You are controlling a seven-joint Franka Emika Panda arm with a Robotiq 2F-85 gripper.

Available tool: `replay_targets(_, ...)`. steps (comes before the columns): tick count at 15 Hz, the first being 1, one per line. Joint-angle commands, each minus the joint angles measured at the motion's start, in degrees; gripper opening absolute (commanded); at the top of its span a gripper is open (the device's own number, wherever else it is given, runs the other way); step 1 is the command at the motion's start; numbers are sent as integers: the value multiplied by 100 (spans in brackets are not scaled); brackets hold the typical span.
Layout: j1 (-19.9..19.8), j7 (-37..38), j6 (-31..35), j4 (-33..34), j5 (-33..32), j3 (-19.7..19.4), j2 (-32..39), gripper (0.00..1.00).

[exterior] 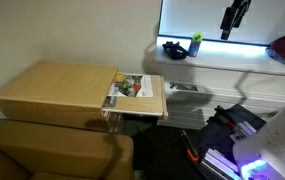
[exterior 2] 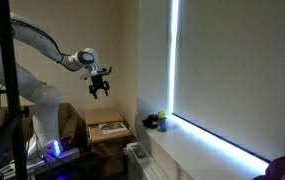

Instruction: Close the upper drawer

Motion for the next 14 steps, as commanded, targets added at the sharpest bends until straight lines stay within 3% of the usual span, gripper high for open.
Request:
replay_targets(1, 62, 34, -42, -2, -35, -49, 0, 100)
replay_targets(5, -41, 413, 360, 7, 122, -274, 486, 100)
replay_targets(7, 335, -309, -71, -2, 549, -558, 345, 100)
replay_targets(8, 72, 103, 94, 1, 287, -317, 324, 100)
replay_targets(10, 212, -139, 51, 0, 476, -438, 377, 100)
replay_targets(11, 208, 33, 31, 22, 363, -279, 430, 100)
replay_targets(12, 178, 503, 342, 164, 351, -146, 1013, 100)
replay_targets(14, 46, 974, 772, 144, 466, -282, 1698, 100)
